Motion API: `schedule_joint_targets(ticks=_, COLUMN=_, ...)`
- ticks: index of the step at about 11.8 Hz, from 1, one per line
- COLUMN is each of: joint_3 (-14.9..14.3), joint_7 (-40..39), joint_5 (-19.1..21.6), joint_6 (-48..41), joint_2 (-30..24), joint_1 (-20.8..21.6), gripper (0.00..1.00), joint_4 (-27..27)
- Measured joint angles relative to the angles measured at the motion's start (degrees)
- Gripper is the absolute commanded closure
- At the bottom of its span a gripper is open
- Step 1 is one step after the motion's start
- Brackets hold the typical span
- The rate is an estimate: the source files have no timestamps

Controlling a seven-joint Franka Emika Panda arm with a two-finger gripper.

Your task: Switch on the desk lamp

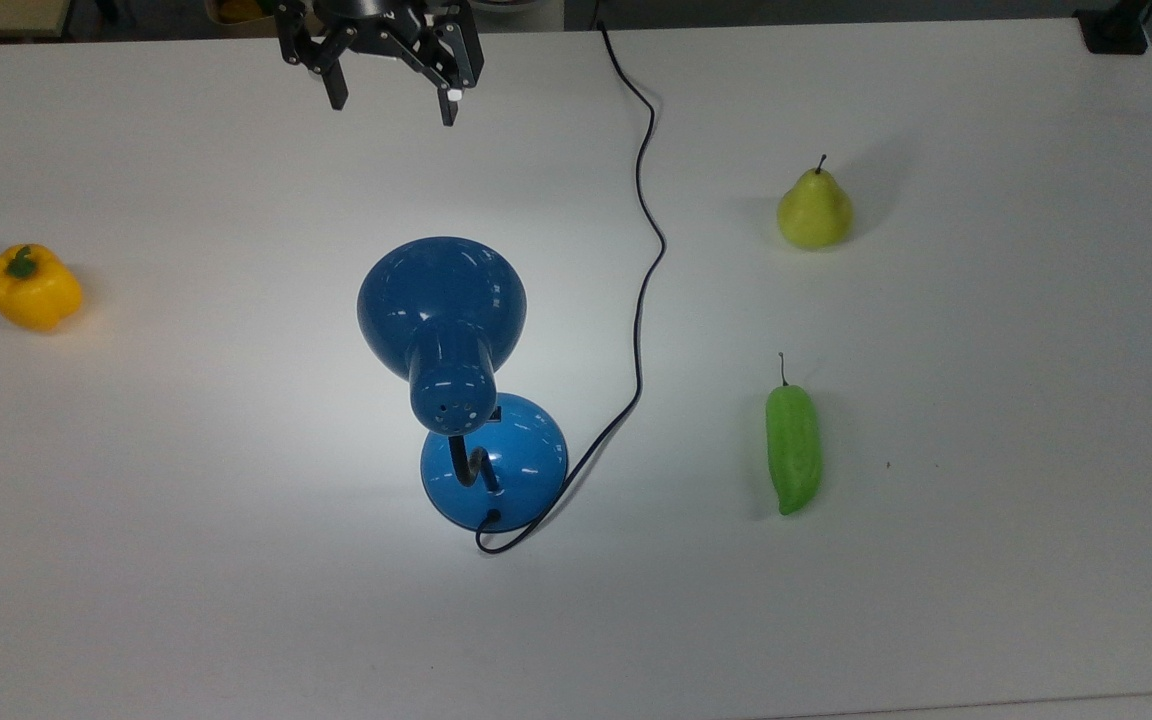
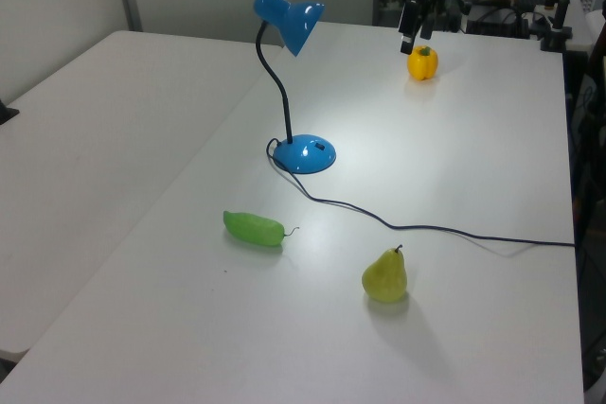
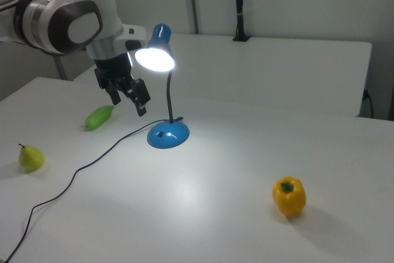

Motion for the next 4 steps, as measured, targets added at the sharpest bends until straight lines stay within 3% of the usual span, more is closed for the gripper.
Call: schedule_joint_targets(ticks=4, joint_3=0.00, joint_7=0.07, joint_5=0.00, joint_6=-1.18, joint_2=-0.41, joint_1=0.00, gripper=0.00, joint_4=-0.07)
